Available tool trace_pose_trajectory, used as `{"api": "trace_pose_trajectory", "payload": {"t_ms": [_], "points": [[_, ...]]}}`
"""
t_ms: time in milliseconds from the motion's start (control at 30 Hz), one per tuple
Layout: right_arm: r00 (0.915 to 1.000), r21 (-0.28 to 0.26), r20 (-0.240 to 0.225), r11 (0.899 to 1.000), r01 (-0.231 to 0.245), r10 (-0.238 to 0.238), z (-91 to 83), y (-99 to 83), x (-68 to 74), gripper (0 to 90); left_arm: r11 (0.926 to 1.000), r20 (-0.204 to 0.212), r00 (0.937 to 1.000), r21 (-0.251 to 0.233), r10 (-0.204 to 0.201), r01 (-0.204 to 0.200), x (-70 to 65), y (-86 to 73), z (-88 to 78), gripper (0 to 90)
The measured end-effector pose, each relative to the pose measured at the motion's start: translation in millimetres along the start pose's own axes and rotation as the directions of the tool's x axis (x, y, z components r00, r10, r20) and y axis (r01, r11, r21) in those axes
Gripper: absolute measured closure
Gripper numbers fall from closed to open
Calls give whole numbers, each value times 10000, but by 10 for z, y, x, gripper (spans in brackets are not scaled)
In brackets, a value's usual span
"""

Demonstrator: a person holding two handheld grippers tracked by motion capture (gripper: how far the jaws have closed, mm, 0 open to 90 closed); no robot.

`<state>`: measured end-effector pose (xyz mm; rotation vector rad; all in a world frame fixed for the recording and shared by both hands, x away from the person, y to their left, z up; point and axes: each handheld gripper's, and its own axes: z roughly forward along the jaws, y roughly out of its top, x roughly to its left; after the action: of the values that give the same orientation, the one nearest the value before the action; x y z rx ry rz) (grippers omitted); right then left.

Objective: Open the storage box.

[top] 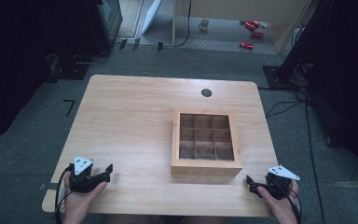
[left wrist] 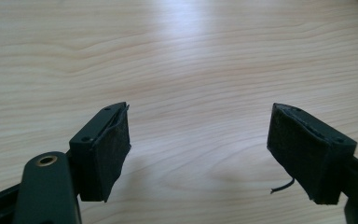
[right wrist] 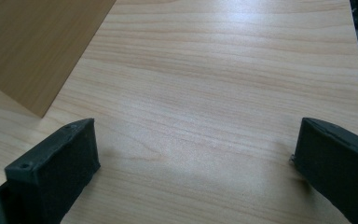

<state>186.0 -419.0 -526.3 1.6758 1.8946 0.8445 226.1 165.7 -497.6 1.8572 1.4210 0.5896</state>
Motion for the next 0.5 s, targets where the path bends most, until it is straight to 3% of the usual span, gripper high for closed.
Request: {"api": "trace_pose_trajectory", "payload": {"t_ms": [133,500], "points": [[9994,49,-148,9995,-318,318,-25,3,-19,0,9997,419,9989,-74,226,-223,-175,46,32,220],[9991,-295,-378,9993,-215,204,-135,53,34,0,9980,1154,9913,-135,628,-617,-536,143,100,230]]}}
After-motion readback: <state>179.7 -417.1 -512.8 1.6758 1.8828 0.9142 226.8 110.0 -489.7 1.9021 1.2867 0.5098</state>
